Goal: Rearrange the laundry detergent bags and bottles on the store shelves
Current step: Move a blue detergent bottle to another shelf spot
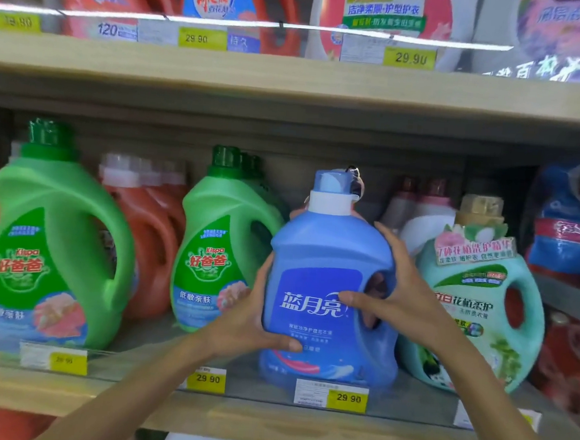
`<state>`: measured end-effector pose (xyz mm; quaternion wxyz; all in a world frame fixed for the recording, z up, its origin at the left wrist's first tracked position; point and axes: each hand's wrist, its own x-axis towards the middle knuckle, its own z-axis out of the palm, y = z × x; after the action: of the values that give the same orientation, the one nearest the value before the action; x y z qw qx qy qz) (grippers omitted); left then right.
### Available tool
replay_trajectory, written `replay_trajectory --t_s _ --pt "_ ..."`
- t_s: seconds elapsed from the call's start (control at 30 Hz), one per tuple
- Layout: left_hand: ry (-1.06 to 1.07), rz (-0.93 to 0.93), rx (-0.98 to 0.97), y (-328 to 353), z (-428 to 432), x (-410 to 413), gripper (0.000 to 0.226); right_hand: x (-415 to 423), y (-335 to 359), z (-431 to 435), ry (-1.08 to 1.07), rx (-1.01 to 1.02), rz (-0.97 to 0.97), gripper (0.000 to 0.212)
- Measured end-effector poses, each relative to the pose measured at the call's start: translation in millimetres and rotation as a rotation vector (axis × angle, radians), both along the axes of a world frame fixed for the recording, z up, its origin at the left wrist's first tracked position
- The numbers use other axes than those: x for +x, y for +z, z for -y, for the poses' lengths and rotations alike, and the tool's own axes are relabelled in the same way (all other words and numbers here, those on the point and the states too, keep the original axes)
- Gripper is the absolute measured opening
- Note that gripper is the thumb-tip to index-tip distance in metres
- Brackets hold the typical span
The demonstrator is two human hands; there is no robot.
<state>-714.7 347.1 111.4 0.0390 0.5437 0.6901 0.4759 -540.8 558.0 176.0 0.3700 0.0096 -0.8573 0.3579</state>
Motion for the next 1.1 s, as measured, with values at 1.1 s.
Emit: replay_trajectory --t_s 1.1 --pt "0.162 -0.211 0.361 39 57 64 0.129 71 28 58 0.078 0.110 -0.217 0.102"
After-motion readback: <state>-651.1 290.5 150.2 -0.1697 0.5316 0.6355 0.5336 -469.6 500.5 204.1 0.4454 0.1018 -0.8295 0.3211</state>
